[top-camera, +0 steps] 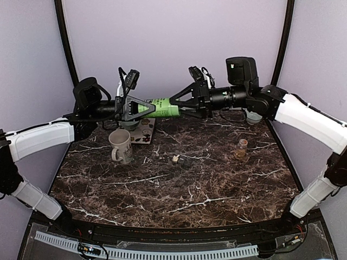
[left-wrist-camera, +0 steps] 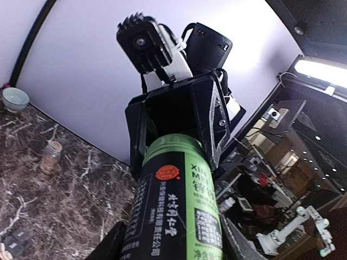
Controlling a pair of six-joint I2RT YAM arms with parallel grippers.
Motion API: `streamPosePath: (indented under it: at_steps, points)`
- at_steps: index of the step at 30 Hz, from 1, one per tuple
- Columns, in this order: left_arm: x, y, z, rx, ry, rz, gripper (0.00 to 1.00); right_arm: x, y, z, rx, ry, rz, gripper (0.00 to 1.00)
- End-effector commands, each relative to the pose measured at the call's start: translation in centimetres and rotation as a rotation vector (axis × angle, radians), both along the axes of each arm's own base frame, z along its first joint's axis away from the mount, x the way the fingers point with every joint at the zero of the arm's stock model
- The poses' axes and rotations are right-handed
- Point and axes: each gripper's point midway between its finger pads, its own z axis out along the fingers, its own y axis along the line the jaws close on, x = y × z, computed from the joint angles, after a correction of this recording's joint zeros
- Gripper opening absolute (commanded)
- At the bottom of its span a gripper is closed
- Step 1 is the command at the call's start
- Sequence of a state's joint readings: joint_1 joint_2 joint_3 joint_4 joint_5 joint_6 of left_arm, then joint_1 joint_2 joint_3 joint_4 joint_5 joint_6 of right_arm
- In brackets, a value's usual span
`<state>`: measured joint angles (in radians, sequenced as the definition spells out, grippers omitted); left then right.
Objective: Sort the pills into containers
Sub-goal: Pass from the left arm to the right
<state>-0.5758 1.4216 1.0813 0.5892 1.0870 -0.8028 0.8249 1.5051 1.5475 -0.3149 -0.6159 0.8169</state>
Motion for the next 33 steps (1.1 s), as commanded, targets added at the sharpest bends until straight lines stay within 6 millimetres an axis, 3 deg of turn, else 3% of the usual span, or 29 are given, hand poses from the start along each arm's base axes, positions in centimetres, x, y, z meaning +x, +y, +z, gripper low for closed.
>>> streamPosePath:
  at_steps: [1,9,14,26,33]
  points:
    - [0.1,1.0,3.1,-0.031,-0.294,0.187,0.0,0.3,1.3,0.5,0.156,0.266,0.029,0.16]
    - [-1.4,1.9,3.9,0.007,-0.635,0.368,0.0,0.2,2.3,-0.4,0.191,0.418,0.07,0.16]
    - [-1.0,2.8,3.6,0.034,-0.679,0.45,0.01,0.3,2.3,-0.1,0.178,0.405,0.065,0.14]
    - [0.0,2.5,2.0,0.109,-0.567,0.45,0.38,0.6,2.1,0.3,0.156,0.354,0.039,0.1]
    - [0.6,2.6,1.4,0.148,-0.527,0.471,0.54,0.8,1.7,0.6,0.132,0.313,0.018,0.08]
